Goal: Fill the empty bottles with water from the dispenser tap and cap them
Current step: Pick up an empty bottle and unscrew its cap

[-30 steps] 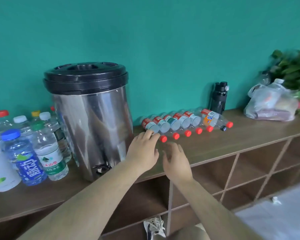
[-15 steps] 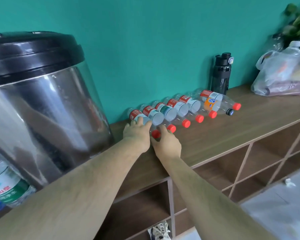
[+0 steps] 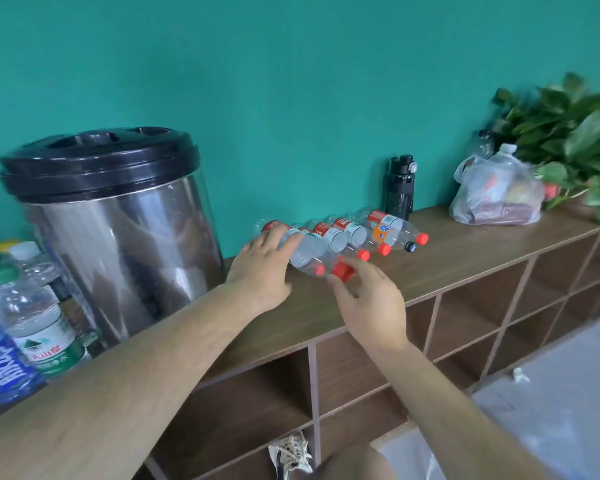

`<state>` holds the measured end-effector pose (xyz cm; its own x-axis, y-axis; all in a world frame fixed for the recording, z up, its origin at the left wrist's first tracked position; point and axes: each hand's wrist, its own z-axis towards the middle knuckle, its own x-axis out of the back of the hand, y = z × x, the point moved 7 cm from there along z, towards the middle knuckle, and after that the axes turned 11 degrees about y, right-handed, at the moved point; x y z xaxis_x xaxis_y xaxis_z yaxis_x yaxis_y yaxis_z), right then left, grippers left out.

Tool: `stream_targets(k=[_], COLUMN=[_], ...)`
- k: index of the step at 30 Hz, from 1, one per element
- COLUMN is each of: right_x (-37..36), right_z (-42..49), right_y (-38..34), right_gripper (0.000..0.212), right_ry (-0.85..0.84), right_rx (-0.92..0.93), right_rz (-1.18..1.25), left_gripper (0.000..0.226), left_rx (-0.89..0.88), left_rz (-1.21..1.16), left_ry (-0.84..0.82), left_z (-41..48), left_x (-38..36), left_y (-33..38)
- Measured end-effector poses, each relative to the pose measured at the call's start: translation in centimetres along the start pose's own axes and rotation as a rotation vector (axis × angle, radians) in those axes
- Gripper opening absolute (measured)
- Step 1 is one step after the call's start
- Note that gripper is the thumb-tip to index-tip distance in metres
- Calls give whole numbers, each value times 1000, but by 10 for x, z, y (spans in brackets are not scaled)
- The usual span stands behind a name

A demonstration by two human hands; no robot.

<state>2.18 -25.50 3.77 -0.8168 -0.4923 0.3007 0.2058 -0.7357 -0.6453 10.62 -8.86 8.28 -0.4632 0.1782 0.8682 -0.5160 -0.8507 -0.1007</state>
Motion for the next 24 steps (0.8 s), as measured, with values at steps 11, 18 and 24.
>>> stream_targets(k=[11,18,24], right_x=[115,91,75], right_z=[7,-28,-56], right_y=[-154,-253,-287], right_gripper=[29,74,67], right_ry=[-278,-431,-474], right_rx=[145,82,-20], right_rz=[281,130,337], left_gripper=[73,65,61], left_rx=[-37,15,104], left_rz=[127,362,275], left_ry=[391,434,381], left_z=[-104,-195,-234], left_x=[221,280,290], left_y=[3,-38,-62])
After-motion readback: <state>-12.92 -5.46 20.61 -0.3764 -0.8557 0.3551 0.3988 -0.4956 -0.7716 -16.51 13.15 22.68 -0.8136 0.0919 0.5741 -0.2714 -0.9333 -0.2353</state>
